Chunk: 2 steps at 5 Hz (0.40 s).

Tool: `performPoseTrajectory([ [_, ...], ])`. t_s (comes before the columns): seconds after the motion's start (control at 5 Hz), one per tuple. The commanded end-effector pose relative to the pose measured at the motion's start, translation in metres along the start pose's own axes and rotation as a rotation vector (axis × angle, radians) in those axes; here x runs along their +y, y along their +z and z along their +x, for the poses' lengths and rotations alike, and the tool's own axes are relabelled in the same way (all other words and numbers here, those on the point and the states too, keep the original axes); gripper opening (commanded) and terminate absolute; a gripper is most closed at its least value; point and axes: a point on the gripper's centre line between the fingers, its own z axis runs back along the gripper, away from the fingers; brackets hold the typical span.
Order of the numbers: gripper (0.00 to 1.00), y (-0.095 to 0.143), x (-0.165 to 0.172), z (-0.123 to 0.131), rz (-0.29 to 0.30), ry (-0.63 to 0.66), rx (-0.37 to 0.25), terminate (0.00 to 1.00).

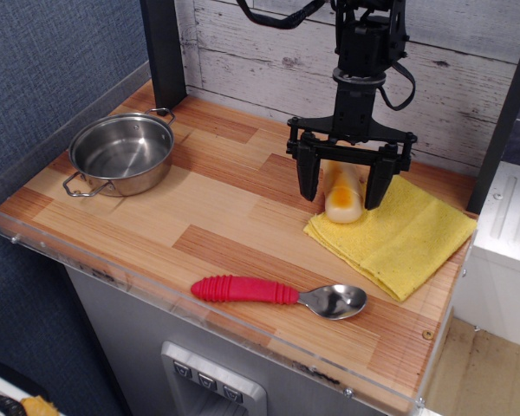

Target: Put the bread on the left side of the napkin

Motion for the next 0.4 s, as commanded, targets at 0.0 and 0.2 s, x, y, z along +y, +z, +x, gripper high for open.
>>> performPoseTrajectory([
  [0.0,1.0,0.025,0.006,-0.011,-0.016,-0.01,-0.08,0.0],
  [0.2,1.0,0.048,0.006,-0.01,0.041,-0.083,-0.196,1.0],
])
